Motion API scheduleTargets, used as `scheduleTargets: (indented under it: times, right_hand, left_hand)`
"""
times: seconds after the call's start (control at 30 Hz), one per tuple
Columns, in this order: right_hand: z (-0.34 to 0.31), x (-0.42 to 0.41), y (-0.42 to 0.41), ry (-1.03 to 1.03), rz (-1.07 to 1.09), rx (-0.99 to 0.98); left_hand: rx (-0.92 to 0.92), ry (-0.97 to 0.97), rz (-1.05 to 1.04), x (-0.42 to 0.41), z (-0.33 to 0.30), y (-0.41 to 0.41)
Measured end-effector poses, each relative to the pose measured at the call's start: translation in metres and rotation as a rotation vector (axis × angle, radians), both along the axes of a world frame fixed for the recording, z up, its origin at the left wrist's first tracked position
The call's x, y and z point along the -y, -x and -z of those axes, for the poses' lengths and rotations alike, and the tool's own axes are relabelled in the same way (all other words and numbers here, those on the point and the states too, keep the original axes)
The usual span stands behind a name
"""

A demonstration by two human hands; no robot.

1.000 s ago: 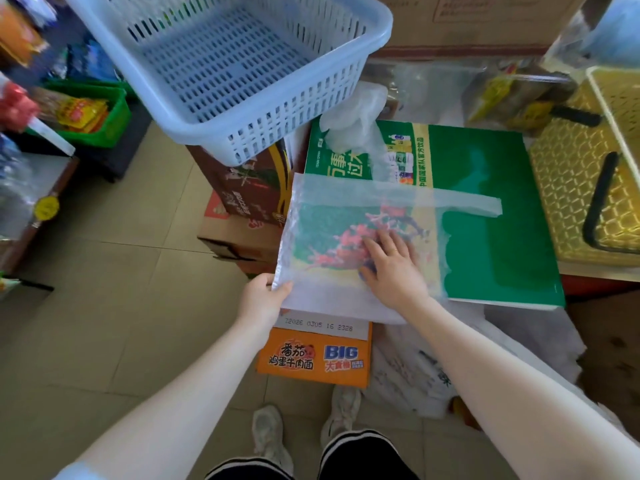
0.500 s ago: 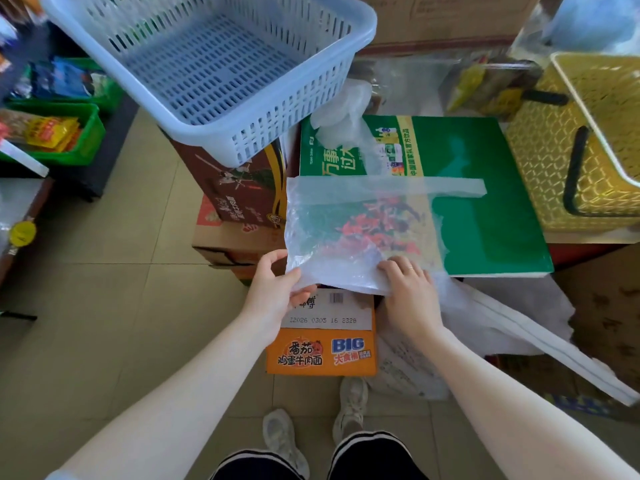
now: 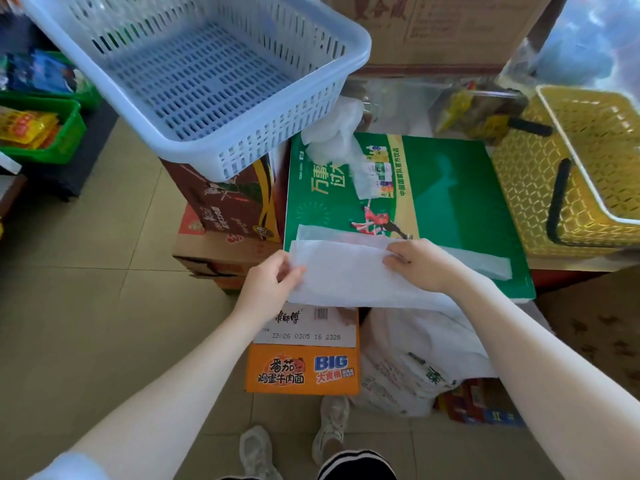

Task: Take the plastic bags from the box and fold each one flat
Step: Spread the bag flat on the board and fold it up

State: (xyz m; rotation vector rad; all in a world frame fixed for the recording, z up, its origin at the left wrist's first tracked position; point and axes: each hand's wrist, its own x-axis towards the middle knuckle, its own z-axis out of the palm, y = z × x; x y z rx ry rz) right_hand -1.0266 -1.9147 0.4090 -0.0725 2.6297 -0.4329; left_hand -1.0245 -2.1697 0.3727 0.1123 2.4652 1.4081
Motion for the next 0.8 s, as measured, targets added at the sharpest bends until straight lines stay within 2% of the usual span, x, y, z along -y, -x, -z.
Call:
scheduleTargets:
  times: [0.17,0.33,0.4,0.47,0.53,0.57,0.7,0.8]
  right_hand:
    - [0.021,-0.008,0.021,-0.189,0.013,-0.098]
    - [0.043,-0.009,0.040,-0.262,0.002,-0.211]
    - [0.049,-0.006,0.048,-0.295,-0.014,-0.237]
    - [0.053,-0.004,0.052,-0.306,-0.032,-0.235]
    - [0.056,-0.004,0.054,-0.290,-0.036,-0.241]
    - [0.057,-0.004,0.054,-0.277,-0.030,-0.243]
    - [0.060,-0.005,0.050,-0.245,-0.018,-0.248]
    - [0.062,-0.011,0.046,-0.226,0.025,-0.240]
  left_hand:
    - [0.054,0.024,-0.079,-0.024,0.015,0.025]
    - [-0.046,0.328,-0.124,-0.037,0.030,0.027]
    - [-0.140,0.518,-0.083,-0.043,0.028,0.025]
    - [-0.328,0.668,0.006,-0.048,0.029,0.024]
    - [-0.496,0.707,0.100,-0.058,0.033,0.025]
    - [-0.517,0.691,0.172,-0.064,0.036,0.025]
    - [-0.385,0.569,0.278,-0.091,0.039,0.022]
    - [-0.319,0.690,0.334,-0.096,0.051,0.020]
